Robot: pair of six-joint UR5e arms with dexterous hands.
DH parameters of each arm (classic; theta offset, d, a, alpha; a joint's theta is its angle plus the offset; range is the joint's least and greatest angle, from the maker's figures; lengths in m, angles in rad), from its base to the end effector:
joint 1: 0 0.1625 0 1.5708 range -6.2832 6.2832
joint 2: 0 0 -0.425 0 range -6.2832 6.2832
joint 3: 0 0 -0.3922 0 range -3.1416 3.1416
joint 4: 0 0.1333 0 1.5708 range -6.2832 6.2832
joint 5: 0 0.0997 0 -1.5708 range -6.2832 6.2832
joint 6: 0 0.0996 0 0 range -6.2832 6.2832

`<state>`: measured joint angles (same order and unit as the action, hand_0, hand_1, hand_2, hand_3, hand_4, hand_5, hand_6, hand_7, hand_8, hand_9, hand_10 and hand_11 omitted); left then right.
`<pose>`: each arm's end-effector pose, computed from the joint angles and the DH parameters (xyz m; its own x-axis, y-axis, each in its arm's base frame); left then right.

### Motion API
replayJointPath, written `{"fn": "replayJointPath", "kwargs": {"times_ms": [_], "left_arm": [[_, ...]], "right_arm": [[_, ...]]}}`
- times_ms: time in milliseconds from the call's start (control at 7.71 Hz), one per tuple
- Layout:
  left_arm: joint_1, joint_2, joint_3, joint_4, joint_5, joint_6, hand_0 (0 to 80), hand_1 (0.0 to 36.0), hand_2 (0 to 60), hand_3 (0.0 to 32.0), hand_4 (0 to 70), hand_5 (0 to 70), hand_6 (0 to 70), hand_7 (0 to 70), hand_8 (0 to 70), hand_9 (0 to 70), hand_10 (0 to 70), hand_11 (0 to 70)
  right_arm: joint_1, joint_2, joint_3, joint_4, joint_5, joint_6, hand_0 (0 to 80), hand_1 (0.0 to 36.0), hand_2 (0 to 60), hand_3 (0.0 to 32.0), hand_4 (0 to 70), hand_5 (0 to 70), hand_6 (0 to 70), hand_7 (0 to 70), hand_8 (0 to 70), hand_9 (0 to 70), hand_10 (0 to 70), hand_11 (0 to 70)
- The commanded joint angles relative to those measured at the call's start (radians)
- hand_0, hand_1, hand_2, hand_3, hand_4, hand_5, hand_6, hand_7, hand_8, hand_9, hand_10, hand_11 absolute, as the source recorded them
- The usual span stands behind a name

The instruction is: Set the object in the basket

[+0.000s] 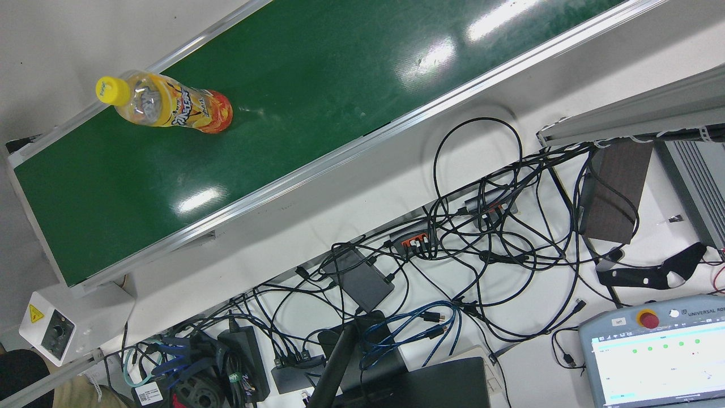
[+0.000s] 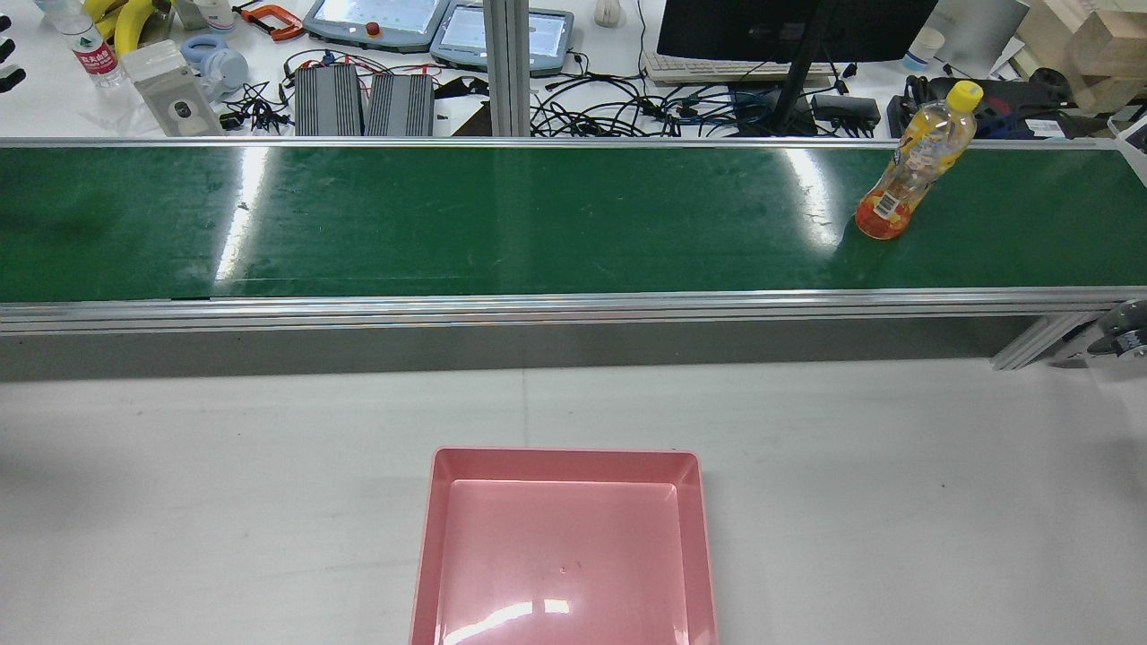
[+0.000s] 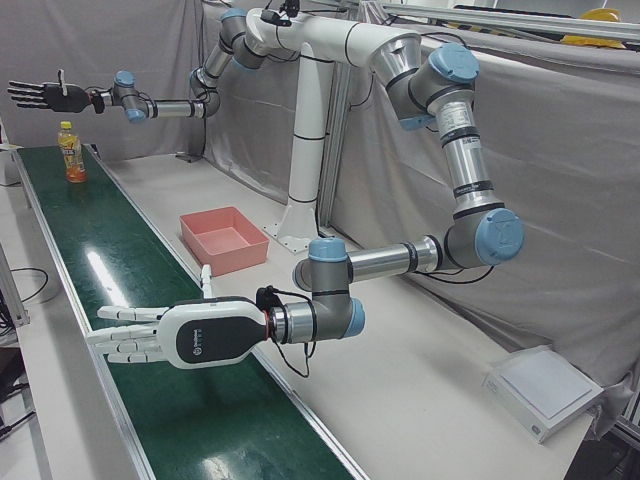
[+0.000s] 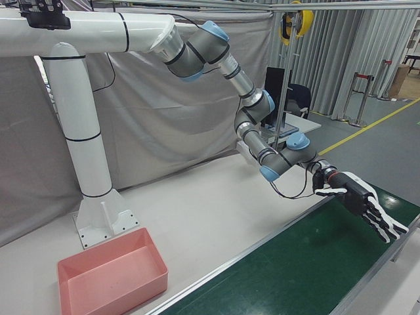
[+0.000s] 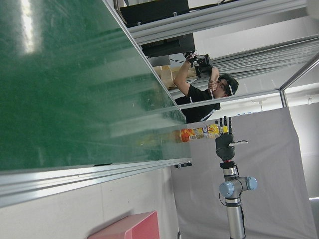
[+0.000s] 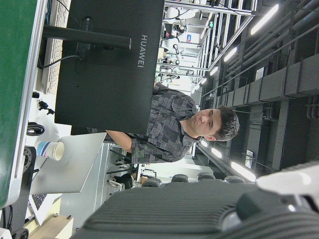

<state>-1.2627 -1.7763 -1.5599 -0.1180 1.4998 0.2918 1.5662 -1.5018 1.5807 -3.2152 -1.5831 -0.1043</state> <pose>0.0472 -0.6112 0.5670 -0.9568 -0.1438 -0.2528 0.1900 0.3492 -0.9176 0.1297 -0.5210 0.6547 -0.9944 0.0163 0.1042 -0.1041 0.0070 -0.9945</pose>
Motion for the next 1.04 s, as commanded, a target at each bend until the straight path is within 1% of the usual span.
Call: {"fn": "replayJointPath", "kwargs": {"times_ms": [0,908], "left_arm": [[0.0,-0.002,0.0,0.011,0.0,0.001,52.8,6.5,0.0,0.0,16.0,8.2,0.0,0.0,3.8,7.6,5.4,9.1],[-0.001,-0.002,-0.002,0.012,0.0,0.001,52.3,6.5,0.0,0.0,16.5,8.6,0.0,0.0,4.3,8.3,5.7,9.5]], "right_arm": [[0.0,0.0,0.001,0.0,0.0,0.0,0.0,0.0,0.0,0.0,0.0,0.0,0.0,0.0,0.0,0.0,0.0,0.0],[0.0,-0.001,0.001,0.0,0.0,0.0,0.0,0.0,0.0,0.0,0.0,0.0,0.0,0.0,0.0,0.0,0.0,0.0]]}}
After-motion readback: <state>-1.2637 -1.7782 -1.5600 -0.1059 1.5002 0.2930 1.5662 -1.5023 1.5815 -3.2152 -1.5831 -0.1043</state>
